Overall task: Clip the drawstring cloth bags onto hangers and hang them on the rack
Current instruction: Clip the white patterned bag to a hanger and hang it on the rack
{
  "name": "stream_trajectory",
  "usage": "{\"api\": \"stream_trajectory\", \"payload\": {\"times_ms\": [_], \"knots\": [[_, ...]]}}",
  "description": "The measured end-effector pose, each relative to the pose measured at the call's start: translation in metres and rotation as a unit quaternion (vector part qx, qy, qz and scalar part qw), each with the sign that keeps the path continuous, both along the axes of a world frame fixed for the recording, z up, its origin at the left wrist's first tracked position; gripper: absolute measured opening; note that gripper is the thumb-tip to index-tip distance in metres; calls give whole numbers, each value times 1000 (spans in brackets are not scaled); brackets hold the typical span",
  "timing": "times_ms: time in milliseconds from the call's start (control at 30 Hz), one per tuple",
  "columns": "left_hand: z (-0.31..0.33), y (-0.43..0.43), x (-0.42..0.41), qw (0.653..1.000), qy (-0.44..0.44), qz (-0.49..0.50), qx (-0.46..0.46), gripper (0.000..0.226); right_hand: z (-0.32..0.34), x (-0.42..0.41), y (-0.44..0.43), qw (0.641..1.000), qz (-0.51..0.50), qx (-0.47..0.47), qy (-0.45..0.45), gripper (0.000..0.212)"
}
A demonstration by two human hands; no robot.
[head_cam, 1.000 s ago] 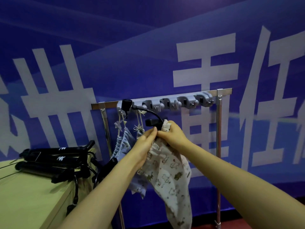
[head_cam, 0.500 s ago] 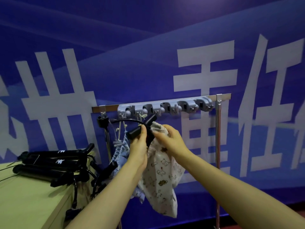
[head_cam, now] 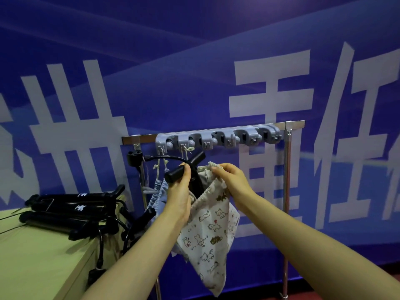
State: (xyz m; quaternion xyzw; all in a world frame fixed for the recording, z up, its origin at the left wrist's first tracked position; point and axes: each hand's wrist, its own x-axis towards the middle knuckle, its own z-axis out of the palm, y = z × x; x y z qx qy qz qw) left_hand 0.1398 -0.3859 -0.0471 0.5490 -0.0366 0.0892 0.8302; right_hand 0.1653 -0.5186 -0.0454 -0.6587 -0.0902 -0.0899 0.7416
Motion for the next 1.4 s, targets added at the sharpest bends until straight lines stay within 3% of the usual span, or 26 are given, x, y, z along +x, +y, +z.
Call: {"api": "stream_trajectory", "payload": {"times_ms": [67, 167, 300, 400, 533, 633, 700, 767, 833, 967, 1067, 1200, 1233, 1333, 1367, 1400], "knots": [[-2, -1, -1, 1000, 4, -14, 5, 50, 2, -2, 2, 999, 5, -28, -32, 21], [-4, -1, -2, 1000, 5, -18, 0, 46, 4, -4, 5, 995, 8, -70, -74, 15], [-5, -1, -3, 1000, 1, -28, 13, 58, 3, -2, 4, 995, -32, -52, -76, 11], [-7, 1, -2, 999, 0, -33, 43, 74, 4, 0, 3, 998, -37, -1, -45, 17], [-14, 4, 0, 997, 39, -11, 63, 74, 14, 6, 2, 997, -22, 66, 20, 20], [-21, 12, 1, 997, 82, -3, 1, 64, 27, 20, -11, 983, -43, 153, 93, 20], [-26, 21, 4, 995, 97, 6, -39, 60, 32, 30, -23, 977, -75, 164, 116, 18], [-28, 29, 6, 994, 104, 8, -38, 45, 32, 36, -28, 984, -88, 106, 113, 16], [-29, 30, 9, 992, 121, 5, -22, 44, 33, 39, -25, 994, -83, 7, 74, 18], [-30, 19, 22, 992, 127, 4, 27, 98, 43, 44, -4, 993, -46, -105, 13, 26], [-21, 11, 22, 989, 130, 12, 71, 97, 48, 48, 6, 985, -59, -162, -10, 29], [-21, 9, 25, 978, 66, 33, 196, 43, 48, 53, 13, 985, -44, -165, -30, 29], [-23, 9, 26, 967, 30, 21, 251, 40, 47, 54, 13, 984, -32, -172, -37, 28], [-31, 15, 32, 922, -33, -42, 383, 82, 46, 55, 11, 985, 5, -166, -46, 28], [-33, 19, 36, 892, -35, -57, 446, 92, 45, 56, 9, 986, 11, -160, -46, 28], [-33, 24, 38, 842, -58, -59, 534, 94, 43, 58, 7, 987, 12, -157, -42, 29]]}}
